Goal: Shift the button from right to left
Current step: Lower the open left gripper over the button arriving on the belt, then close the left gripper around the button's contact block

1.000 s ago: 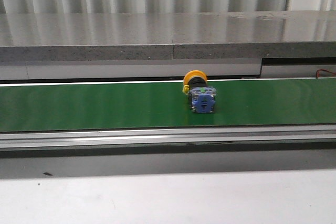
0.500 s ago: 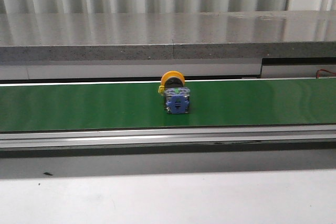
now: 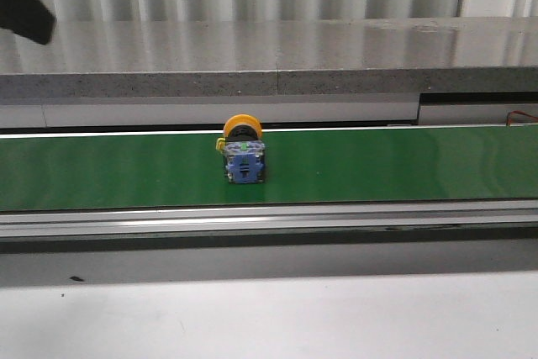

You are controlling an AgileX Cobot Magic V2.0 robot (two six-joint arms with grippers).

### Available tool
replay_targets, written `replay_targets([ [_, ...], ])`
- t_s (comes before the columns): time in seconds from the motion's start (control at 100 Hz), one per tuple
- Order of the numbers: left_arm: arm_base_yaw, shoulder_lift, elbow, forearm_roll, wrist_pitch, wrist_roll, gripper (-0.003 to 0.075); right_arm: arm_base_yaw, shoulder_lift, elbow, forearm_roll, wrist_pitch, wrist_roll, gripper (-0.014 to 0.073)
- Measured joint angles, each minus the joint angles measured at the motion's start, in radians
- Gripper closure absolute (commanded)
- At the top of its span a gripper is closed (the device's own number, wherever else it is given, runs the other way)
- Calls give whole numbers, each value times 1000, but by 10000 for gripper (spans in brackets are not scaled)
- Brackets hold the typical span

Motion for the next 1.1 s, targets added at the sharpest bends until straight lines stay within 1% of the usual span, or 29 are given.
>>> replay_targets([
  [0.16, -88, 145, -96, -30, 41, -13, 148, 0, 0, 0, 0, 0, 0, 660],
  [0.3, -132, 265, -173, -34, 76, -54, 148, 0, 0, 0, 0, 0, 0, 660],
  [0.37, -146, 319, -209, -13, 93, -95, 148, 0, 0, 0, 0, 0, 0, 660],
  [0.48, -166, 390, -269, 86, 135, -212, 148, 0, 0, 0, 0, 0, 0, 660],
  [0.61, -186, 454, -351, 230, 225, -380, 148, 0, 0, 0, 0, 0, 0, 660],
  [0.7, -200, 491, -407, 308, 282, -465, 148, 0, 0, 0, 0, 0, 0, 660],
  [0.94, -238, 578, -541, 499, 389, -615, 148, 0, 0, 0, 0, 0, 0, 660],
  [1.1, -242, 631, -570, 542, 417, -648, 153, 0, 0, 0, 0, 0, 0, 660],
])
